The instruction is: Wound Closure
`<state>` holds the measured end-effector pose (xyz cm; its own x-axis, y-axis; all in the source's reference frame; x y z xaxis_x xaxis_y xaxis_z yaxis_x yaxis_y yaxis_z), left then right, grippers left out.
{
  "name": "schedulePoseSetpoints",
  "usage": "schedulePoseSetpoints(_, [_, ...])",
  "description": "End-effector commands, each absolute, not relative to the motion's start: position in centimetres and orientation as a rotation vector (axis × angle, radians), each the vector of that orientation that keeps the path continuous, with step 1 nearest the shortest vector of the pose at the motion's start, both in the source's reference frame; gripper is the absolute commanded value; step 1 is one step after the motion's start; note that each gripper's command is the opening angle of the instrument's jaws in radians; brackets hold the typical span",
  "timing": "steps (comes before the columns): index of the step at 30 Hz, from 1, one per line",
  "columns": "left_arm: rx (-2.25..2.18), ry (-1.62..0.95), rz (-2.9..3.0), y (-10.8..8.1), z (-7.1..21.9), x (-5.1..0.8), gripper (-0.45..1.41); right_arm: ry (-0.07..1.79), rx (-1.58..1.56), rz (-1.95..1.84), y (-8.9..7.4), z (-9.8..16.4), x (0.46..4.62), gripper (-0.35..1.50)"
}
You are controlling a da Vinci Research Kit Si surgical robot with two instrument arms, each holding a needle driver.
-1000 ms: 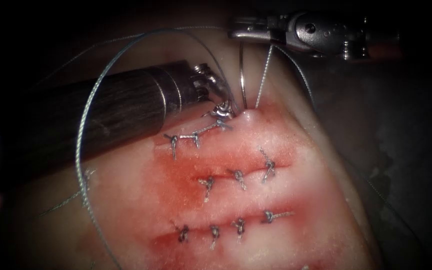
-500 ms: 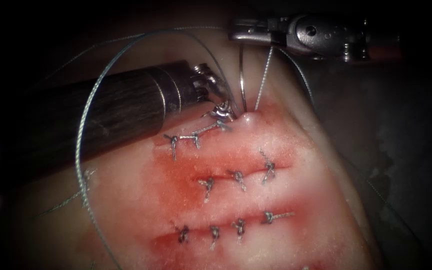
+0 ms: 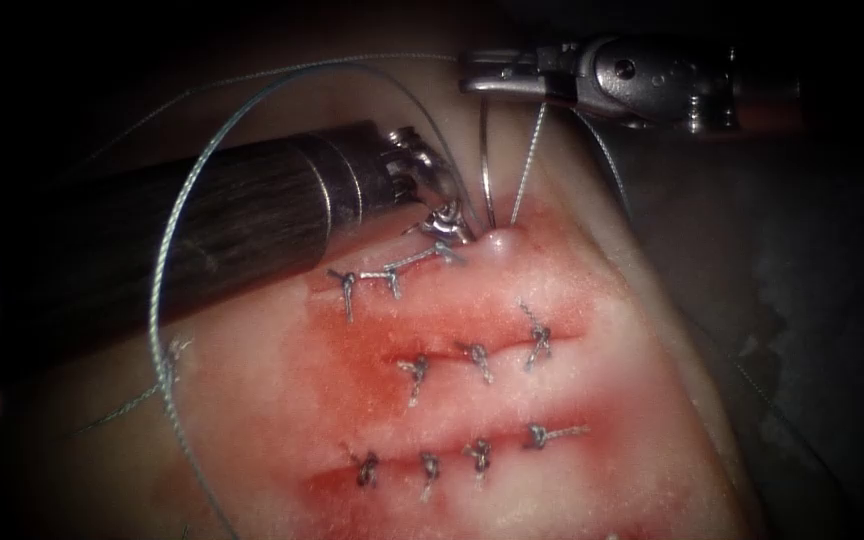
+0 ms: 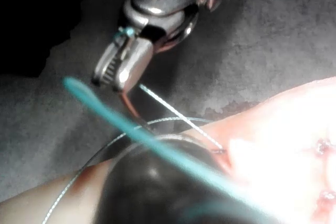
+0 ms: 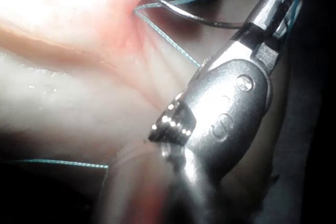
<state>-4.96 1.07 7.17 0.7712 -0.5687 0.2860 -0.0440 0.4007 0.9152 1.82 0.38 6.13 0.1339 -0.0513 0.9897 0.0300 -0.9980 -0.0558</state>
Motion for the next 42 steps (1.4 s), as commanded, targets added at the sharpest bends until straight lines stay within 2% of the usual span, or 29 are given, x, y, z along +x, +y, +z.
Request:
schedulePoseSetpoints(1, [1.118, -0.638, -0.361, 1.2, 7.16, -5.02, -0.45, 0.017, -2.322, -2.02, 0.44, 6.14, 1.91, -0.35])
schedulePoseSetpoints(42, [1.119, -0.636, -0.36, 1.2, 7.13, -5.02, -0.45, -0.046, -2.334, -2.037, 0.52, 6.1, 1.91, -0.35])
